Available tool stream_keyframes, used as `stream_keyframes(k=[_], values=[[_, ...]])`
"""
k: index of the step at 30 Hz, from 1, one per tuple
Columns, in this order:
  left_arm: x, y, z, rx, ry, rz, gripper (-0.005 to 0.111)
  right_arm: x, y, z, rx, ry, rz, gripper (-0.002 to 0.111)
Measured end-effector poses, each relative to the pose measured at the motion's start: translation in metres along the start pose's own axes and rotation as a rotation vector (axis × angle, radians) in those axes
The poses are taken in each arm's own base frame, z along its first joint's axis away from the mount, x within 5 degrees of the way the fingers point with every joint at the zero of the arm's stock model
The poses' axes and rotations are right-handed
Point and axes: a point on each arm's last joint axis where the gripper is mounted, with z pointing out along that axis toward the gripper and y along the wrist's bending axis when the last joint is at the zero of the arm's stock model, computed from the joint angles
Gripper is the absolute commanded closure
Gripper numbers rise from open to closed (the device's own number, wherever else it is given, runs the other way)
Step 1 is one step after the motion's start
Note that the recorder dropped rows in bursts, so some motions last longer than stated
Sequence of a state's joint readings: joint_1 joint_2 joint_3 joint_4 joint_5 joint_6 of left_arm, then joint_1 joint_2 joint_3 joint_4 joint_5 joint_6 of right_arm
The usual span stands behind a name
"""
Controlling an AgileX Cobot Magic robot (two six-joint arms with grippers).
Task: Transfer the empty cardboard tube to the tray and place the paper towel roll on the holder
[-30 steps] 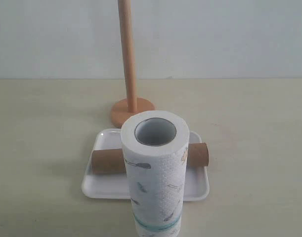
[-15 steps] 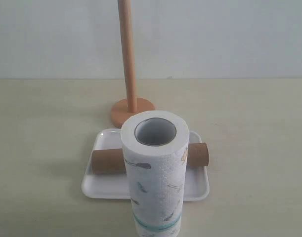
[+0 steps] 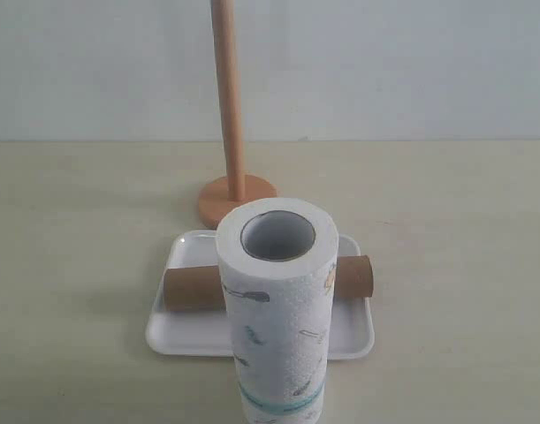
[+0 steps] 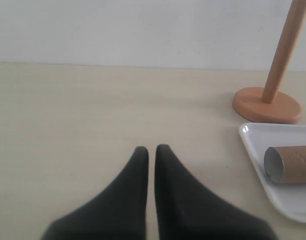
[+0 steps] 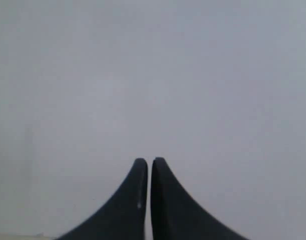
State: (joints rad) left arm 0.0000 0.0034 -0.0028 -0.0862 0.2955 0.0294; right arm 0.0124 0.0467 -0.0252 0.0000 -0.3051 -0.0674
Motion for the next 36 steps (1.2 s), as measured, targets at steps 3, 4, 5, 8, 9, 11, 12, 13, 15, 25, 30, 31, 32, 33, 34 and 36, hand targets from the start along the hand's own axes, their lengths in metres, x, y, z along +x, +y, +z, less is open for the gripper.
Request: stream_keyframes(k=[3, 4, 5, 8, 9, 11, 12, 13, 15, 25, 30, 31, 32, 33, 34, 36], values=[[0.0, 0.0, 0.0, 0.0, 0.0, 0.0, 0.103, -0.007, 0.003, 0.011, -0.04, 0.024, -0.014, 0.106], [0.0, 0.0, 0.0, 0.0, 0.001, 0.0, 0.103, -0.008, 0.005, 0.016, -0.061, 0.038, -0.021, 0.106], [0.0, 0.0, 0.0, 0.0, 0.001, 0.0, 0.103, -0.008, 0.007, 0.021, -0.082, 0.058, -0.02, 0.106], [0.0, 0.0, 0.0, 0.0, 0.001, 0.0, 0.103, -0.002, 0.016, 0.036, -0.189, 0.111, -0.063, 0.106], [0.0, 0.0, 0.0, 0.0, 0.001, 0.0, 0.103, 0.002, 0.02, 0.04, -0.235, 0.134, -0.063, 0.106], [0.0, 0.0, 0.0, 0.0, 0.003, 0.0, 0.103, 0.01, 0.028, 0.047, -0.326, 0.178, -0.044, 0.106], [0.0, 0.0, 0.0, 0.0, 0.003, 0.0, 0.103, 0.018, 0.033, 0.05, -0.379, 0.228, -0.024, 0.106], [0.0, 0.0, 0.0, 0.0, 0.003, 0.0, 0.103, 0.022, 0.036, 0.052, -0.414, 0.252, -0.004, 0.106], [0.0, 0.0, 0.0, 0.0, 0.003, 0.0, 0.103, 0.032, 0.041, 0.055, -0.468, 0.322, 0.063, 0.106], [0.0, 0.0, 0.0, 0.0, 0.003, 0.0, 0.103, 0.048, 0.048, 0.062, -0.508, 0.436, 0.234, 0.106], [0.0, 0.0, 0.0, 0.0, 0.003, 0.0, 0.103, 0.047, 0.052, 0.06, -0.557, 0.438, 0.232, 0.106], [0.0, 0.0, 0.0, 0.0, 0.003, 0.0, 0.103, 0.048, 0.054, 0.058, -0.593, 0.442, 0.207, 0.106], [0.0, 0.0, 0.0, 0.0, 0.003, 0.0, 0.103, 0.048, 0.057, 0.056, -0.639, 0.445, 0.182, 0.106], [0.0, 0.0, 0.0, 0.0, 0.003, 0.0, 0.103, 0.048, 0.06, 0.053, -0.694, 0.441, 0.154, 0.106], [0.0, 0.0, 0.0, 0.0, 0.003, 0.0, 0.103, 0.047, 0.063, 0.05, -0.744, 0.43, 0.135, 0.106], [0.0, 0.0, 0.0, 0.0, 0.003, 0.0, 0.103, 0.045, 0.069, 0.044, -0.852, 0.411, 0.094, 0.106]])
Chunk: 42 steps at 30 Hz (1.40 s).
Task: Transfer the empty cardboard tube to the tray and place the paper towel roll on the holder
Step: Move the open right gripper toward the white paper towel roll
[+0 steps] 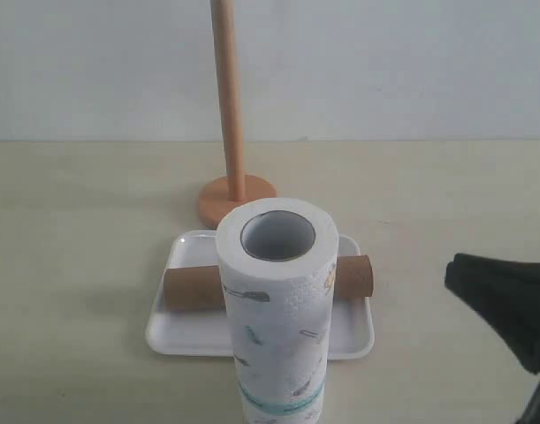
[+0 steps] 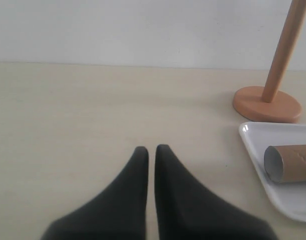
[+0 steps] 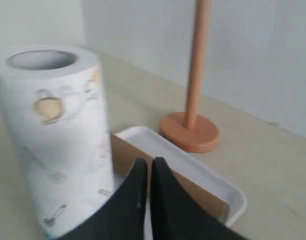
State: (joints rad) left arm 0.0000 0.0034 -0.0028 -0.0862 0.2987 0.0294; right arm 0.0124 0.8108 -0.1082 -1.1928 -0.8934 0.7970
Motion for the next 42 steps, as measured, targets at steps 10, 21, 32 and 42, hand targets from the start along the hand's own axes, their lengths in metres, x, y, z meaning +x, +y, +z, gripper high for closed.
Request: stream_keyframes(k=[10, 21, 32, 42], values=[[0.0, 0.0, 0.0, 0.0, 0.0, 0.0, 0.103, 0.003, 0.016, -0.002, -0.18, 0.036, 0.054, 0.067], [0.0, 0.0, 0.0, 0.0, 0.0, 0.0, 0.103, 0.001, 0.019, -0.002, -0.207, 0.041, 0.242, 0.023], [0.0, 0.0, 0.0, 0.0, 0.0, 0.0, 0.103, 0.002, 0.023, -0.003, -0.238, 0.01, 0.199, 0.023], [0.0, 0.0, 0.0, 0.0, 0.0, 0.0, 0.103, 0.005, 0.022, -0.004, -0.201, -0.003, 0.3, 0.023]])
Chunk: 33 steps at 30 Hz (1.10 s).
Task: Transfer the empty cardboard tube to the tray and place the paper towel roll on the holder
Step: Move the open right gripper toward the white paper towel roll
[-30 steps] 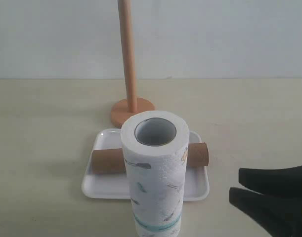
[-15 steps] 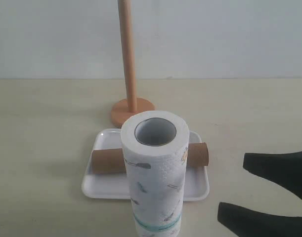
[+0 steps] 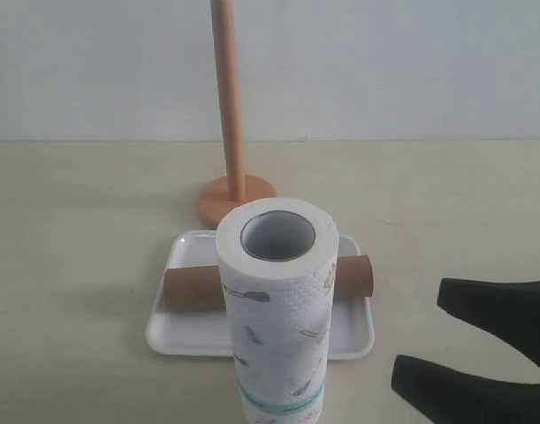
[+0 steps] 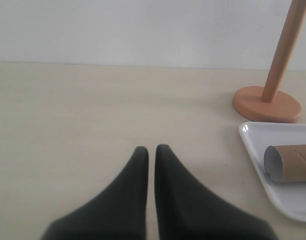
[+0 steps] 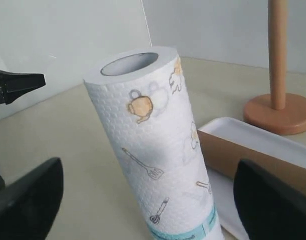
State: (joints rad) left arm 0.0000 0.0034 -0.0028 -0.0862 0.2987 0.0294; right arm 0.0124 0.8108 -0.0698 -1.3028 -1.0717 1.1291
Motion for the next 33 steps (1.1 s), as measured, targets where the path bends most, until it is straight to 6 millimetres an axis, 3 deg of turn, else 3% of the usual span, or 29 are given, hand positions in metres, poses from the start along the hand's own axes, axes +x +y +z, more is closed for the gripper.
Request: stream_keyframes(k=[7, 11, 21, 33], values=[[0.0, 0.0, 0.0, 0.0, 0.0, 0.0, 0.103, 0.0, 0.0, 0.0, 0.005, -0.004, 0.042, 0.022], [0.0, 0.0, 0.0, 0.0, 0.0, 0.0, 0.103, 0.0, -0.005, 0.0, 0.052, -0.001, 0.096, 0.003], [0.0, 0.0, 0.0, 0.0, 0.0, 0.0, 0.103, -0.003, -0.011, -0.001, 0.12, -0.049, 0.193, 0.003], [0.0, 0.0, 0.0, 0.0, 0.0, 0.0, 0.103, 0.004, -0.004, 0.0, 0.039, 0.049, -0.199, 0.003]])
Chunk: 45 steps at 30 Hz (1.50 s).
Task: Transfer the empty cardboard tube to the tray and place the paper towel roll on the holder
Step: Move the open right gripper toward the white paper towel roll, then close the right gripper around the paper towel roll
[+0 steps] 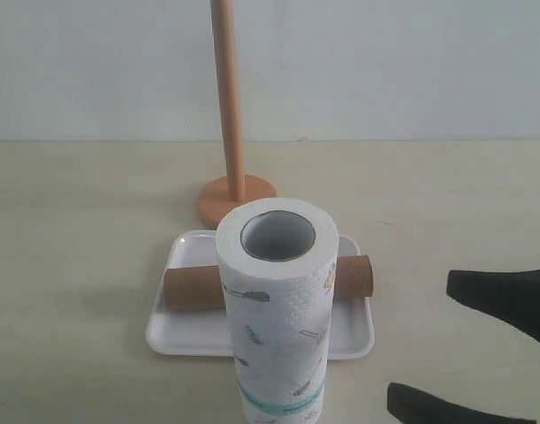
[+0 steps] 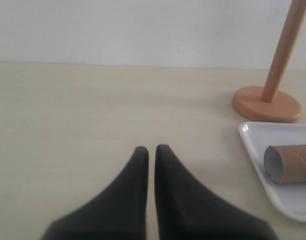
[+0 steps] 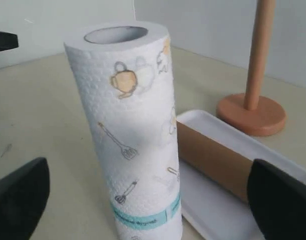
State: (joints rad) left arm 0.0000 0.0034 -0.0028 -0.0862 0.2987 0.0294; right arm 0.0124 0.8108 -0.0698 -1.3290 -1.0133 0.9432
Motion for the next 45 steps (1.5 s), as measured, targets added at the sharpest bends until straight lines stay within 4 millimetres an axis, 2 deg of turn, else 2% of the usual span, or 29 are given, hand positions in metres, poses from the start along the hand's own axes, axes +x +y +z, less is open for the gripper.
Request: stream_keyframes(k=[12, 25, 34, 41, 45], values=[[0.0, 0.0, 0.0, 0.0, 0.0, 0.0, 0.103, -0.003, 0.005, 0.001, -0.076, -0.042, -0.035, 0.003], [0.0, 0.0, 0.0, 0.0, 0.0, 0.0, 0.103, 0.012, -0.022, 0.025, -0.156, 0.025, 0.068, 0.003], [0.0, 0.0, 0.0, 0.0, 0.0, 0.0, 0.103, 0.018, -0.028, 0.029, -0.166, 0.037, -0.011, 0.003], [0.0, 0.0, 0.0, 0.0, 0.0, 0.0, 0.103, 0.017, -0.025, 0.031, -0.182, 0.026, -0.047, 0.003], [0.0, 0.0, 0.0, 0.0, 0.0, 0.0, 0.103, 0.007, -0.009, 0.053, -0.262, 0.018, -0.113, 0.003]])
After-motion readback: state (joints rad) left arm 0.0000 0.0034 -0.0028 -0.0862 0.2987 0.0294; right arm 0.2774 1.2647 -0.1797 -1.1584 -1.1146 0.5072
